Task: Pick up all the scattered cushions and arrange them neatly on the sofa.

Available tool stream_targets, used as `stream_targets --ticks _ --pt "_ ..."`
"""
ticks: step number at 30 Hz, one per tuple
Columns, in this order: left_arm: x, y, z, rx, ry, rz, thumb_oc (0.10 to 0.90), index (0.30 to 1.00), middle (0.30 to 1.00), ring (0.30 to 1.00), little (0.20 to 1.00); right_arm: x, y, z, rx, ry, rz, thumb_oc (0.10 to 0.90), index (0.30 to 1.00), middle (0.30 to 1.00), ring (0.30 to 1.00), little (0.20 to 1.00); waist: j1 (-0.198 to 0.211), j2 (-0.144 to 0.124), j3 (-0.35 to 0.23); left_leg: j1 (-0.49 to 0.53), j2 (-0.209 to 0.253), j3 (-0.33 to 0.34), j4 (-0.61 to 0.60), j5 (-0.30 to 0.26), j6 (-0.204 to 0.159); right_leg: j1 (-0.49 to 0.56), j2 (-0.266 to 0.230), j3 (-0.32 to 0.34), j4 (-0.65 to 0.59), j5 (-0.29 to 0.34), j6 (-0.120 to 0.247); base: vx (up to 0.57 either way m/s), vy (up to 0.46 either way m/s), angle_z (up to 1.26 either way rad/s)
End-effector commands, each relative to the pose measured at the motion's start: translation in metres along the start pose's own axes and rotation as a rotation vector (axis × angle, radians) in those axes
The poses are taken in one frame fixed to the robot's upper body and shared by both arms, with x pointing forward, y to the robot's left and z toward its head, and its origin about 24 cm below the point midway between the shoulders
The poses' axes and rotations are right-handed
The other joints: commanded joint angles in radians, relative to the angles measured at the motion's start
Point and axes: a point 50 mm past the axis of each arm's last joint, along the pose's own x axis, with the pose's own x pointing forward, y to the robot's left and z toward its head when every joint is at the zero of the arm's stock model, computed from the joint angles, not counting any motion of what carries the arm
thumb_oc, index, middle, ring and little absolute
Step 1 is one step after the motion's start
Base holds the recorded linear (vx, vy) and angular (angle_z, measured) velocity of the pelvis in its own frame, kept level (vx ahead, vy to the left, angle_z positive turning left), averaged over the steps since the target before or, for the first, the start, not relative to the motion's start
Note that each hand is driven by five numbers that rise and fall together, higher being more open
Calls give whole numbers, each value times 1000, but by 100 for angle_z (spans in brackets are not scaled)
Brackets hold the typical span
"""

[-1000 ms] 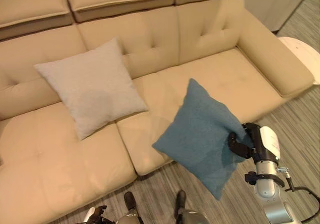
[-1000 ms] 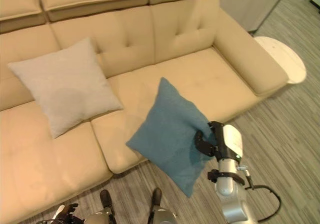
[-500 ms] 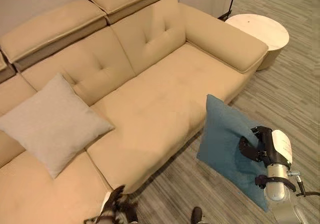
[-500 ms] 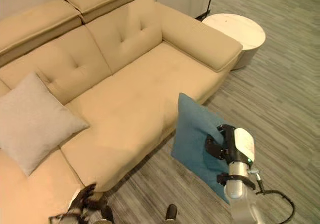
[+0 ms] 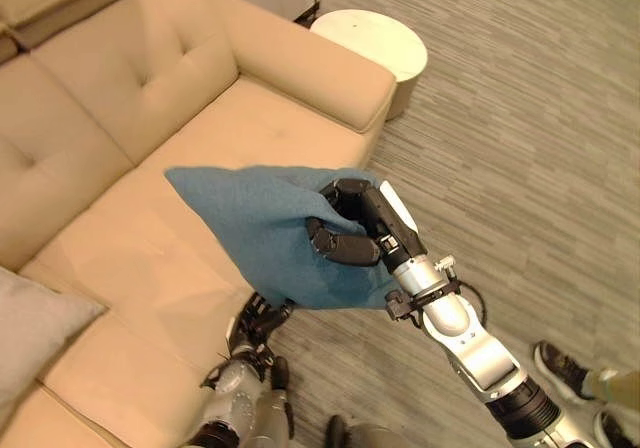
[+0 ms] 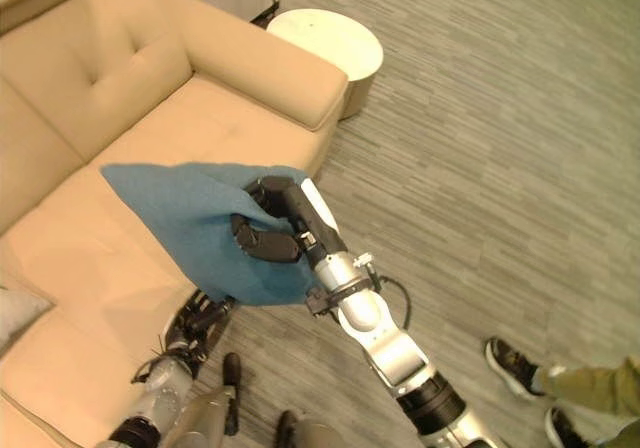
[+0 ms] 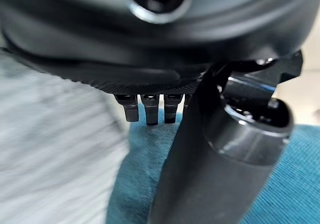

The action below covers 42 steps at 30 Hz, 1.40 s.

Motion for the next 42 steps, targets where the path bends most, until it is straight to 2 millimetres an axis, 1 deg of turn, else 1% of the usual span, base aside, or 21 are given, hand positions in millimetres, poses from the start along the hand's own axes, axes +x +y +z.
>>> stream_targets --ticks 1,2,5,8,11,15,17,18,19,22,26,28,30,31,32,34,35,36,38,39,42 --pt "8 -74 66 -152 -327 -191 800 900 900 900 900 1 -6 101 339 -616 29 400 300 300 300 300 -22 19 -127 -31 -58 -37 -84 25 -7 213 103 -12 -79 153 88 590 92 -2" --pt "5 -71 86 -220 -404 -190 800 900 900 900 900 -3 -3 87 414 -546 45 400 300 300 300 300 -32 11 -139 16 -45 -8 -78 1 3 176 55 -42 49 247 177 538 96 1" --pt "-1 -78 105 -191 -494 -218 800 900 900 900 900 -7 -4 78 390 -496 34 400 300 300 300 300 -40 25 -147 77 -23 3 -81 -34 12 152 -30 -148 171 305 212 231 59 -19" --pt "-7 -93 135 -14 -656 -202 800 900 900 900 900 -13 -12 77 372 -497 -4 400 300 300 300 300 -68 55 -147 172 -12 -14 -101 -85 25 92 -147 -278 343 336 201 310 101 -2" --pt "-8 -113 159 221 -802 -180 800 900 900 900 900 -14 -17 79 430 -512 -6 400 300 300 300 300 -98 71 -138 234 -13 -49 -112 -124 6 48 -209 -303 190 289 153 324 -46 38" --pt "-26 -167 150 155 -763 -486 800 900 900 900 900 -10 -6 76 516 -475 41 400 300 300 300 300 -161 87 -129 248 -10 -113 -79 -156 -12 0 -179 -166 -54 309 139 202 -155 40" --pt "-37 -196 119 119 -590 -743 800 900 900 900 900 -4 -1 72 540 -438 54 400 300 300 300 300 -202 95 -122 271 -7 -154 -79 -173 -20 -38 -161 -47 -141 351 150 178 -174 66" --pt "-37 -196 120 119 -590 -744 549 524 524 524 524 -4 -1 72 540 -438 54 400 300 300 300 300 -202 95 -124 269 -8 -154 -80 -172 -20 -39 -161 -47 -143 353 149 151 -137 46" --pt "-39 -202 101 124 -494 -817 400 300 300 300 300 0 1 71 536 -428 47 400 300 300 300 300 -214 98 -123 278 -7 -168 -82 -177 -23 -54 -160 -6 -171 373 159 144 -158 70" --pt "-48 -208 43 61 -226 -886 400 300 300 300 300 11 3 64 544 -379 -22 400 300 300 300 300 -246 96 -111 330 17 -226 -98 -199 -49 -97 -166 49 -221 447 188 242 -354 83" --pt "-54 -210 9 4 -70 -855 400 300 300 300 300 12 -2 60 549 -355 -64 400 300 300 300 300 -254 68 -132 355 71 -290 -94 -214 -87 -62 -132 72 -206 376 165 174 -421 18" --pt "-56 -212 6 -23 -46 -848 400 300 300 300 300 12 -5 57 526 -336 -82 400 300 300 300 300 -254 70 -135 335 105 -304 -27 -204 -111 -37 -103 46 -207 312 126 134 -419 34" --pt "-56 -214 12 -35 -65 -855 400 300 300 300 300 11 -11 53 482 -309 -107 400 300 300 300 300 -243 60 -120 247 140 -274 140 -105 -126 5 -80 11 -205 282 81 46 -330 18" --pt "-56 -214 12 -35 -65 -855 400 300 300 300 300 11 -11 53 482 -309 -107 400 300 300 300 300 -245 61 -121 242 141 -277 147 -108 -127 4 -79 8 -205 282 80 -37 -414 14" --pt "-55 -215 22 -45 -107 -836 400 300 300 300 300 10 -15 50 443 -290 -143 400 300 300 300 300 -232 35 -86 123 176 -197 339 -42 -100 41 -78 -23 -209 271 50 -41 -299 38" --pt "-55 -218 30 -52 -137 -837 400 300 300 300 300 9 -16 49 426 -286 -154 400 300 300 300 300 -231 29 -78 99 187 -140 380 -70 -86 54 -73 -40 -212 258 39 9 -319 46" --pt "-54 -219 37 -44 -168 -827 400 300 300 300 300 7 -17 48 417 -283 -167 400 300 300 300 300 -226 26 -75 84 159 -123 394 -105 -78 63 -70 -44 -215 247 35 101 -304 24" --pt "-52 -220 41 -29 -193 -805 400 300 300 300 300 5 -19 48 411 -288 -188 400 300 300 300 300 -211 26 -79 42 73 -142 397 -153 -65 70 -63 -45 -221 237 35 150 -213 36" --pt "-56 -221 44 -38 -216 -813 400 300 300 300 300 -1 -21 48 395 -297 -204 400 300 300 300 300 -202 36 -94 48 -14 -149 272 -189 -53 82 -50 -55 -241 230 52 287 -141 53" --pt "-53 -216 46 5 -242 -795 400 300 300 300 300 1 -23 48 365 -300 -216 400 300 300 300 300 -180 61 -116 48 -33 -134 60 -126 -51 118 -19 -71 -284 222 62 445 -92 38" --pt "-47 -206 59 15 -308 -752 400 300 300 300 300 4 -26 48 323 -306 -208 400 300 300 300 300 -128 72 -138 -17 -55 -173 -130 -2 -84 185 19 -72 -339 207 65 368 -44 20"
